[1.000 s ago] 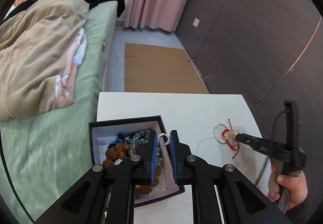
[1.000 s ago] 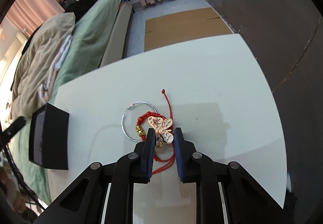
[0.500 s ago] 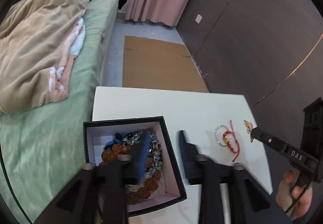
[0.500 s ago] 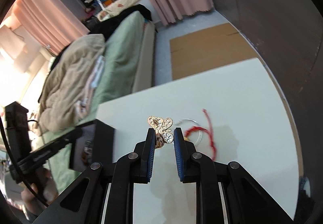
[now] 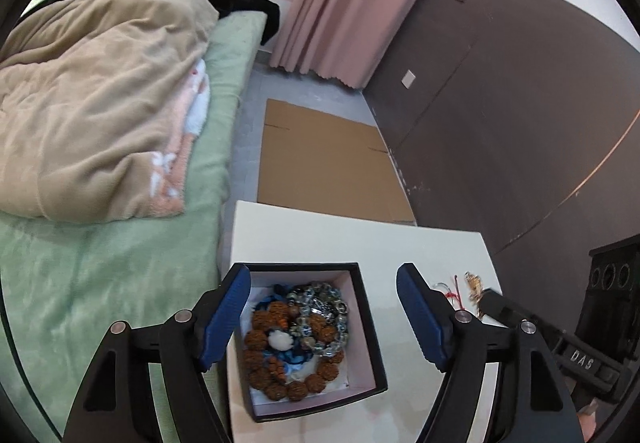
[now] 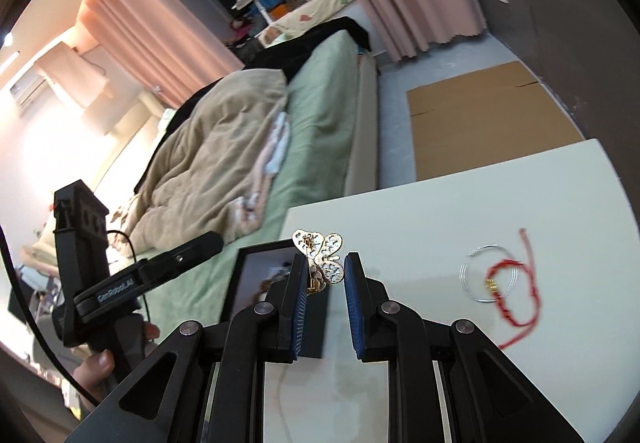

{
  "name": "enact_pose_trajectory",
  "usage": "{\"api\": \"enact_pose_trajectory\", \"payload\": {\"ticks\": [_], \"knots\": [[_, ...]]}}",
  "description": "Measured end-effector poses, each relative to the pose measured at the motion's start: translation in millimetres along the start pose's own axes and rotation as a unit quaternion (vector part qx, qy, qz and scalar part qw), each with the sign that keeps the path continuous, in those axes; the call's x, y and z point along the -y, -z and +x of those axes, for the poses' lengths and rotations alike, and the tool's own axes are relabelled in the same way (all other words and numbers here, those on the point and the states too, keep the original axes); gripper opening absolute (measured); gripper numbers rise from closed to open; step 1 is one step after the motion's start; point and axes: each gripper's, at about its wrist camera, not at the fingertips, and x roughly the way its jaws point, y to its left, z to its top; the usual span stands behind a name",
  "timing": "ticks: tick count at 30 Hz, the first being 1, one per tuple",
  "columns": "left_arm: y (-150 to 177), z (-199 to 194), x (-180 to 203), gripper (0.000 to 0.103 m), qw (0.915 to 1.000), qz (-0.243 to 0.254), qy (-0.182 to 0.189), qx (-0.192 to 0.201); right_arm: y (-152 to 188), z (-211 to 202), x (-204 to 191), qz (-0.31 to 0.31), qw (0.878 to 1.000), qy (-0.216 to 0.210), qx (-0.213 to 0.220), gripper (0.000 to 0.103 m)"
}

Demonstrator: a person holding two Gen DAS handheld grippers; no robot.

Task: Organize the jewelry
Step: 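Open the left tool over the box while the right lowers the butterfly charm in and opens, then withdraw both tools from the box toward the silver hoop and red cord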

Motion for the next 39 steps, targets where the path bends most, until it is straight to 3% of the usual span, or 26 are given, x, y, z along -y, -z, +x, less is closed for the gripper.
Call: {"api": "enact_pose_trajectory", "payload": {"ticks": [11, 16, 19, 24, 26, 36, 39], "knots": [[-2.0, -22.4, -18.6, 0.076, 0.9997, -0.013, 0.004, 0.021, 15.2, 40.6, -38.7, -0.015, 0.999, -0.039, -0.034, 0.02], [-1.9, -26.5, -20.9, 0.076, 0.9996, -0.014, 0.003, 0.025, 28.5, 66.6, -56.2, -0.036, 0.996, -0.037, -0.078, 0.021], [-1.9, -27.1, -20.7, 0.076, 0.9996, -0.014, 0.003, 0.024, 34.8, 73.4, -50.9, -0.022, 0.995, -0.024, -0.098, 0.042], [-1.3, -29.6, -18.1, 0.076, 0.9995, -0.01, 0.004, 0.029, 31.0, 51.0, -35.7, -0.011, 0.997, -0.016, -0.081, 0.048], [0.1, -28.9, -14.4, 0.076, 0.9996, -0.007, 0.007, 0.028, 28.2, 36.8, -28.2, -0.007, 0.998, -0.009, -0.067, 0.061], [10.8, -19.0, 19.0, 0.076, 0.9993, 0.03, 0.014, 0.016, 24.1, -13.7, 22.8, 0.041, 0.997, 0.055, -0.036, 0.063], [14.2, -15.2, 27.2, 0.076, 0.9991, 0.035, 0.016, 0.016, 23.9, -27.3, 34.6, 0.06, 0.994, 0.086, -0.019, 0.077]]}}
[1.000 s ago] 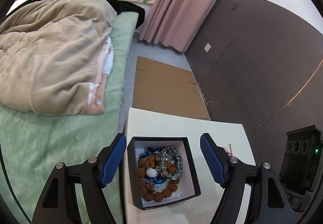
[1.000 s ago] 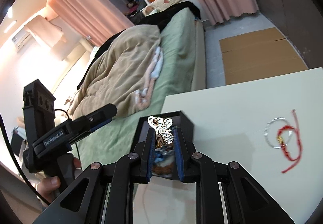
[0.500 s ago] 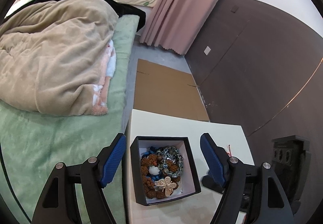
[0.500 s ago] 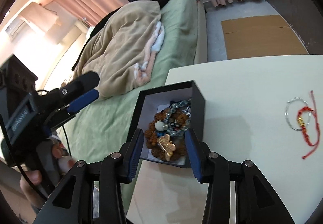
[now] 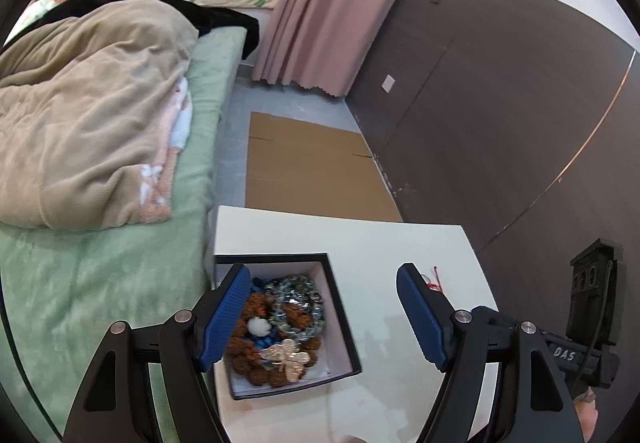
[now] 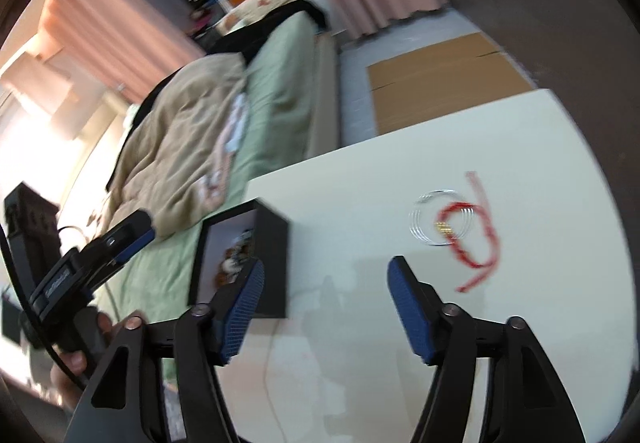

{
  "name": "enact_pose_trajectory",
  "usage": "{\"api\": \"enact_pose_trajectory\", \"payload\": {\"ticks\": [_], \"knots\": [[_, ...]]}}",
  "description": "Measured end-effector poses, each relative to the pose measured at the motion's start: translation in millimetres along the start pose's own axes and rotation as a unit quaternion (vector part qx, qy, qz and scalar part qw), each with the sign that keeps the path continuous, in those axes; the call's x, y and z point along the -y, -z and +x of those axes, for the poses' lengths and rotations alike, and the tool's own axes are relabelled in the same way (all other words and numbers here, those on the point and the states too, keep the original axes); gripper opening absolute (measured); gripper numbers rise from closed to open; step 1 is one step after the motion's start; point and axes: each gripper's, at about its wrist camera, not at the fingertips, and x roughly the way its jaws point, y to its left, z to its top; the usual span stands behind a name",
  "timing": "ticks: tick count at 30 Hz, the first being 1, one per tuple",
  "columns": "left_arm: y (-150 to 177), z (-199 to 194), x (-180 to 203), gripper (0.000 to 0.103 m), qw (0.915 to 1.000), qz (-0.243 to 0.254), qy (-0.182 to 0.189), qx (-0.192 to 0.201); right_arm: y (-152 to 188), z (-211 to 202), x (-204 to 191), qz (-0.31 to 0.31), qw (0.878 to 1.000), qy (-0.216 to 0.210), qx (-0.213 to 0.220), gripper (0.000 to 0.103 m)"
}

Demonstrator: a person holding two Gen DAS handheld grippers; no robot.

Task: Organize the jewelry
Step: 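Withdraw both tools from the box toward the silver hoop and red cord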

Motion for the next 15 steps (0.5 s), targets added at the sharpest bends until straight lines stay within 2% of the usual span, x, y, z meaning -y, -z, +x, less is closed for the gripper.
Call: {"api": "enact_pose_trajectory", "payload": {"ticks": [1, 2, 5, 7, 12, 14, 15], "knots": [[1.1, 1.8, 2.9, 0.076, 1.0, 0.001, 0.001, 0.0, -0.6, -3.4, 3.2, 0.005, 1.0, 0.007, 0.005, 0.086], [2.4, 3.2, 5.5, 0.076, 1.0, 0.003, 0.002, -0.001, -0.8, -6.3, 5.1, 0.007, 1.0, 0.015, 0.009, 0.09], [7.3, 9.1, 17.8, 0.076, 0.9998, 0.019, -0.001, -0.004, -2.6, -13.1, 13.6, 0.021, 0.999, 0.036, 0.017, 0.091], [10.5, 13.3, 25.4, 0.076, 0.9996, 0.028, -0.007, -0.003, -3.0, -17.9, 21.5, 0.037, 0.998, 0.044, 0.021, 0.096], [13.3, 24.7, 37.1, 0.076, 0.9998, 0.016, -0.003, -0.007, -4.3, -29.6, 37.9, 0.057, 0.996, 0.057, 0.026, 0.099], [15.0, 28.8, 48.0, 0.08, 0.9997, 0.024, -0.003, -0.007, -4.6, -34.4, 43.9, 0.062, 0.996, 0.064, 0.028, 0.1], [16.1, 30.4, 52.1, 0.087, 0.9996, 0.027, -0.003, -0.006, -4.4, -35.9, 47.6, 0.066, 0.995, 0.066, 0.028, 0.1]]}}
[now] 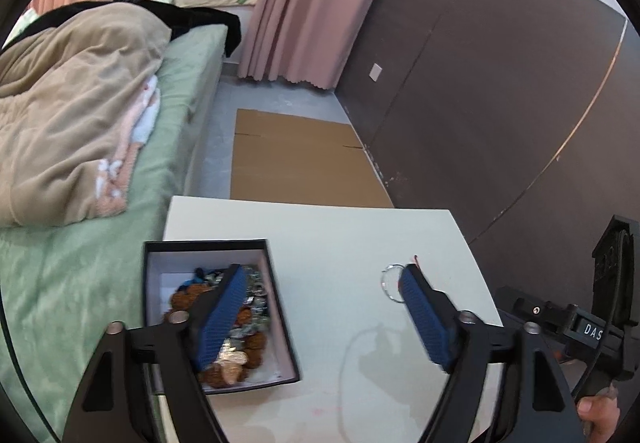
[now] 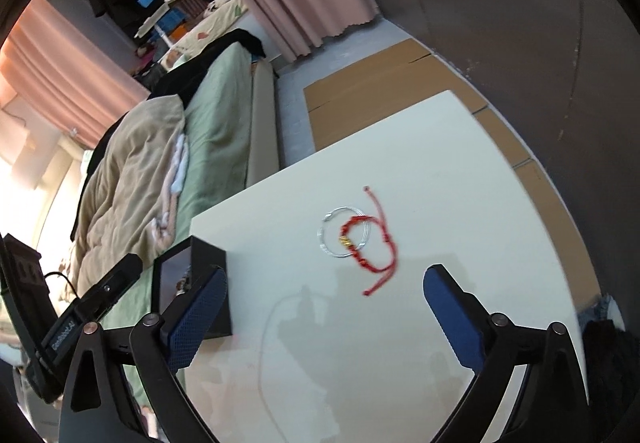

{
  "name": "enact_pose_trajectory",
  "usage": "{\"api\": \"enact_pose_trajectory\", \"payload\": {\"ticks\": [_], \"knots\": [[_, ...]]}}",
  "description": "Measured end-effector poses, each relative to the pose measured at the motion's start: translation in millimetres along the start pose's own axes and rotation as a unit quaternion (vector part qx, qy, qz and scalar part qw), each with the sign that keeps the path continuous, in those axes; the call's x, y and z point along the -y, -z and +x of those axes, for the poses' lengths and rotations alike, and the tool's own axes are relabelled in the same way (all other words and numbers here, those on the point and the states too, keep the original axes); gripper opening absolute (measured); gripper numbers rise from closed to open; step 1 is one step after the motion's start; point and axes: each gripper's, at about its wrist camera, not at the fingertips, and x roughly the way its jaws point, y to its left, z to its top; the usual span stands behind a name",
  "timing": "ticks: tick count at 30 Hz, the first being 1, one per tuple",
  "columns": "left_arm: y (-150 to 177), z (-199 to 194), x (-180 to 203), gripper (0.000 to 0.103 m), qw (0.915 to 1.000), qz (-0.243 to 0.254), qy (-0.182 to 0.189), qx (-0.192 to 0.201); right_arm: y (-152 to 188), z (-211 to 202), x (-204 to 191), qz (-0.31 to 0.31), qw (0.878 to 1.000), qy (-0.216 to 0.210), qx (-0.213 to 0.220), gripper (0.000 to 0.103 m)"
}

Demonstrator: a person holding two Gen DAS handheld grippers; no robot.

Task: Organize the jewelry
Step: 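Withdraw both tools from the box toward the silver hoop and red cord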

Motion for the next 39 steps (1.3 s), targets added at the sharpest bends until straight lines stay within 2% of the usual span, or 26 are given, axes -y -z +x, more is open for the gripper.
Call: {"api": "enact_pose_trajectory", "payload": {"ticks": [1, 3, 8, 17, 26, 33, 37, 39], "knots": [[0.9, 1.5, 5.7, 0.093, 1.0, 0.004, 0.0, 0.003, -0.9, -1.4, 3.5, 0.005, 1.0, -0.001, -0.001, 0.1], [2.1, 4.7, 17.1, 0.096, 0.9999, 0.015, -0.002, 0.008, -3.8, -5.7, 11.5, 0.017, 1.0, -0.005, 0.001, 0.1], [5.2, 16.2, 38.0, 0.096, 0.9993, 0.038, 0.001, 0.004, -12.2, -20.4, 26.9, 0.029, 0.999, 0.003, 0.015, 0.1], [8.8, 41.8, 57.9, 0.096, 0.9985, 0.051, -0.002, -0.02, -21.2, -28.2, 47.1, 0.028, 0.999, 0.014, 0.015, 0.1], [11.2, 63.6, 76.2, 0.095, 0.9959, 0.076, -0.003, -0.048, -33.4, -32.8, 70.2, 0.023, 1.0, 0.002, 0.012, 0.1], [16.0, 91.0, 89.5, 0.071, 0.9918, 0.095, -0.004, -0.085, -41.8, -22.3, 90.4, 0.046, 0.999, 0.001, 0.001, 0.1], [20.7, 104.3, 93.2, 0.053, 0.9888, 0.104, -0.009, -0.107, -44.7, -19.3, 90.4, 0.049, 0.999, -0.007, 0.0, 0.099], [21.9, 110.4, 92.7, 0.049, 0.9882, 0.104, -0.016, -0.112, -45.3, -17.1, 88.5, 0.045, 0.999, -0.007, -0.001, 0.099]]}}
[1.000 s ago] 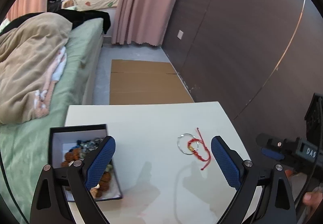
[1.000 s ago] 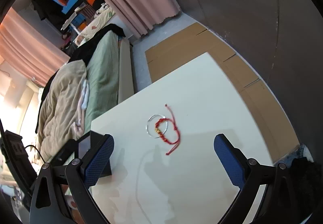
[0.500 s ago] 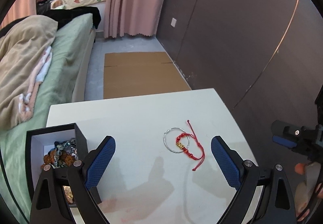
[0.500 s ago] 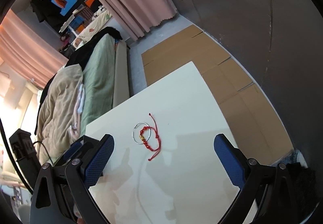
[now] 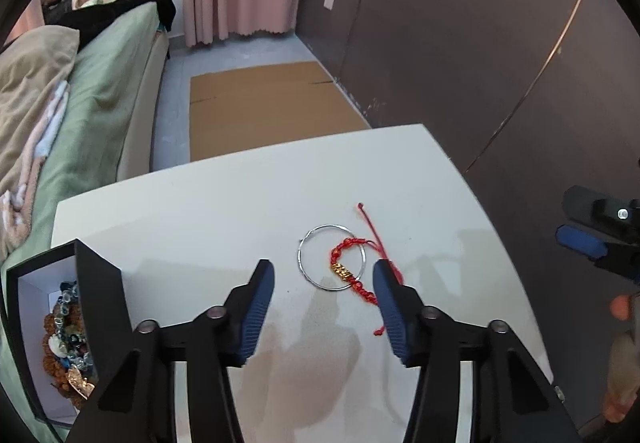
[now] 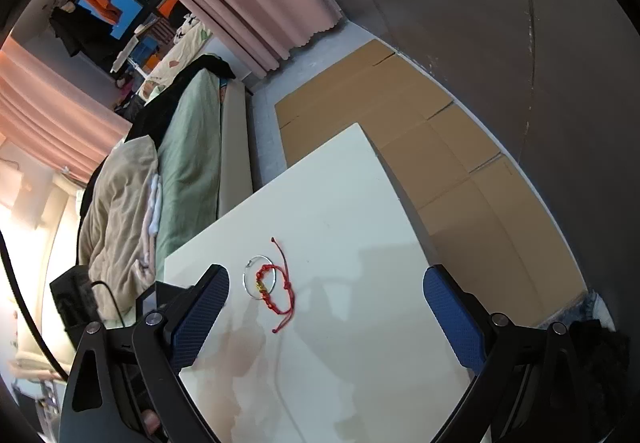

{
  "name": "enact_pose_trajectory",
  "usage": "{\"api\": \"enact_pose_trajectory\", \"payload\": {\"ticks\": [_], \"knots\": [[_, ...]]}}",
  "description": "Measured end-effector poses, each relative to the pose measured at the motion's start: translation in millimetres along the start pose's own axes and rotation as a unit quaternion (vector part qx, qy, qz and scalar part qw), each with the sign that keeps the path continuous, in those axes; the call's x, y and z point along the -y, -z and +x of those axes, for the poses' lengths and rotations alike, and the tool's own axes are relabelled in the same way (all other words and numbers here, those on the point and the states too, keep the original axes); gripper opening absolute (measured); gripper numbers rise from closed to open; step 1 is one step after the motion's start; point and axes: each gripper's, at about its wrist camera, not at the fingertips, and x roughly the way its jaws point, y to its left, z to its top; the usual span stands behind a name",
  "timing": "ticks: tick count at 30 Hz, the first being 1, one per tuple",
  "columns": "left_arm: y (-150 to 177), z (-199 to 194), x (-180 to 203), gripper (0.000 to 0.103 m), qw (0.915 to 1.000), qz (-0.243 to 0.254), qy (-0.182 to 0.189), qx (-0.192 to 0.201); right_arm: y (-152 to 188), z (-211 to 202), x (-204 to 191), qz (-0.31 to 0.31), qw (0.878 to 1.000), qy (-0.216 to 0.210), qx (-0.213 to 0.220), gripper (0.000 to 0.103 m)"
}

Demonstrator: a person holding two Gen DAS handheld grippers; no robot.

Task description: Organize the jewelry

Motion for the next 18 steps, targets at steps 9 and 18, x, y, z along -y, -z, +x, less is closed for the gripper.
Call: {"api": "enact_pose_trajectory", "payload": {"ticks": [9, 18], "knots": [[-12.7, 21.3, -2.6, 0.036, 0.9999, -0.002, -0.011, -0.008, -4.6, 5.9, 0.5, 0.002, 1.0, -0.006, -0.005, 0.099], [-16.2, 43.4, 0.8, 0.027, 0.9992, 0.011, -0.029, -0.024, -6.1, 11.2, 1.8, 0.004, 1.0, -0.001, -0.009, 0.099]]}}
